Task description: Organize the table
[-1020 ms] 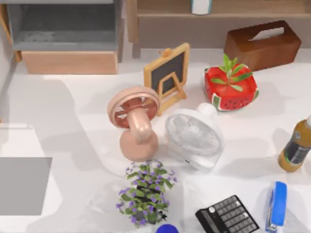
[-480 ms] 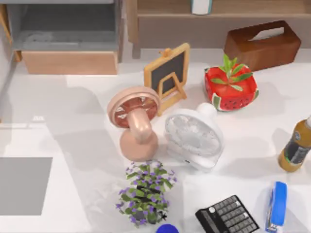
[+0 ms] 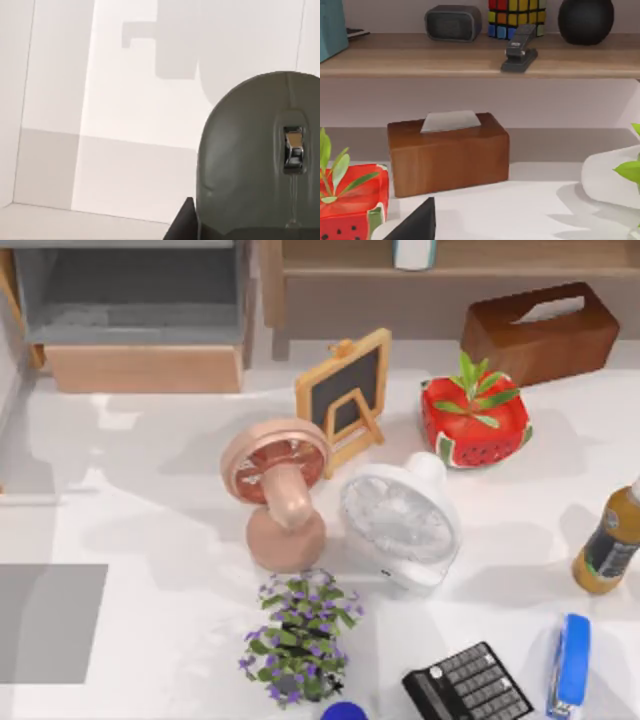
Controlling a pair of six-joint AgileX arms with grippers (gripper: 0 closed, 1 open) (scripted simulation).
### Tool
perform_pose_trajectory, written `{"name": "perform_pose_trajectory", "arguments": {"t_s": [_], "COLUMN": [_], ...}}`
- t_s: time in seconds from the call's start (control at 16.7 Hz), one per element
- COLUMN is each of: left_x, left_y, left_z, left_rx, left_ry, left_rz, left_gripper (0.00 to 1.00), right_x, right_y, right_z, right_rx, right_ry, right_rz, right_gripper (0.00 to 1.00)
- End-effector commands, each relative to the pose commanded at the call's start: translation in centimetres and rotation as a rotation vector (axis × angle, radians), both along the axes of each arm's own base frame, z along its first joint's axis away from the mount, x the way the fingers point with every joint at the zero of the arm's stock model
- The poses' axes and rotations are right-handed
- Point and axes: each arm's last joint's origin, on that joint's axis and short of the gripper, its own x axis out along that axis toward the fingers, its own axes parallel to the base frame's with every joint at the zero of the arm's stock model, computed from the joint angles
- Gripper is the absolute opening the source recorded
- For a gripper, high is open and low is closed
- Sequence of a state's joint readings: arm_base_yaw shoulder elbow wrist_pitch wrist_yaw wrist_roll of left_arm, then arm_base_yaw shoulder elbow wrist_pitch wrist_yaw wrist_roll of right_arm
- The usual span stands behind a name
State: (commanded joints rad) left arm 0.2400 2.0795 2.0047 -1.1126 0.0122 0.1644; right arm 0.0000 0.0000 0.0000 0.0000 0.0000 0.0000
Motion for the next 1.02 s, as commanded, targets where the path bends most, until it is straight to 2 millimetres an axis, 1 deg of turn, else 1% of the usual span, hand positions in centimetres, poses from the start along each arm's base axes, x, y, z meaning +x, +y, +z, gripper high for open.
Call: {"name": "perform_pose_trajectory", "arguments": {"t_s": [0.18, 0.3, 0.42, 0.54, 0.66, 0.84, 1.02], "left_x": [-2.4, -4.2, -5.9, -7.6, -9.3, -11.8, -14.3], "left_y": [-3.0, -4.8, -6.5, -8.0, -9.2, -10.4, -11.1], "left_z": [1.5, 1.6, 1.0, -0.2, -1.9, -5.3, -8.8], "left_rx": [0.000, -0.006, -0.014, -0.023, -0.032, -0.042, -0.048], "left_ry": [-0.045, -0.059, -0.058, -0.042, -0.011, 0.061, 0.147], "left_rz": [-0.033, -0.057, -0.081, -0.102, -0.119, -0.133, -0.134], "left_gripper": [0.00, 0.00, 0.00, 0.00, 0.00, 0.00, 0.00], "right_x": [0.0, 0.0, 0.0, 0.0, 0.0, 0.0, 0.0], "right_y": [0.0, 0.0, 0.0, 0.0, 0.0, 0.0, 0.0], "right_z": [0.0, 0.0, 0.0, 0.0, 0.0, 0.0, 0.0], "right_rx": [0.000, 0.000, 0.000, 0.000, 0.000, 0.000, 0.000], "right_ry": [0.000, 0.000, 0.000, 0.000, 0.000, 0.000, 0.000], "right_rz": [0.000, 0.000, 0.000, 0.000, 0.000, 0.000, 0.000], "right_gripper": [1.00, 1.00, 1.00, 1.00, 1.00, 1.00, 1.00]}}
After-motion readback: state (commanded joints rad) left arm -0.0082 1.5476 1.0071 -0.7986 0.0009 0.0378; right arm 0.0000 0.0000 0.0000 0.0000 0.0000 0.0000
